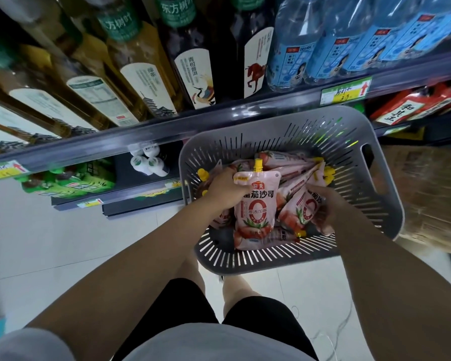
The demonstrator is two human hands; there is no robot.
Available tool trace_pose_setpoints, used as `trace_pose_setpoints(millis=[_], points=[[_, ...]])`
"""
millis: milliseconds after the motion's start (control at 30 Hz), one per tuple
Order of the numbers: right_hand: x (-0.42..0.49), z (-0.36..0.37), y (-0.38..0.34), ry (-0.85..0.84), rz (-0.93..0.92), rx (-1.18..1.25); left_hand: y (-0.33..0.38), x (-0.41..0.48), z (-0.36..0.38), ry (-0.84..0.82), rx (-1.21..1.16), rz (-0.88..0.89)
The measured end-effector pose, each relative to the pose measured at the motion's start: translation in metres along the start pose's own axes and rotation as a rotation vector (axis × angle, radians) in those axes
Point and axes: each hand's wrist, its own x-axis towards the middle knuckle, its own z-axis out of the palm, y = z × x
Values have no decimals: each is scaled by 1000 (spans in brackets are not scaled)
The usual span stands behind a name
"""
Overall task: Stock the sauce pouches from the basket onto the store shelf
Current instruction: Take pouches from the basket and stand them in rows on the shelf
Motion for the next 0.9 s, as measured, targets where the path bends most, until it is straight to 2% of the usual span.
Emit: trace_pose_setpoints(millis=[167, 267, 367, 467, 567, 633, 733, 833, 900], points=[[3, 1, 1, 9, -24, -15, 0, 1, 1, 18, 51, 46], [-1, 6, -4, -55, -72, 33, 1, 1, 2, 23, 70, 57], [-8, 13, -3, -121, -137, -69, 2, 0, 2, 38, 150, 111], [-12, 18, 0, 24, -281, -225, 4, 1, 3, 44, 229, 135], [-16, 21, -4, 293, -348, -612, 7, 5, 6, 9, 268, 55], [-22, 25, -6, 415, -369, -839, 7, 8, 8, 8, 284, -2], [-26, 25, 0, 490, -430, -931, 7, 7, 13, 46, 223, -49], [-23, 11, -1, 374, -501, -876, 0, 6, 15, 87, 2, -142], [-25, 1, -4, 243, -506, -957, -3, 4, 15, 114, -134, -175]])
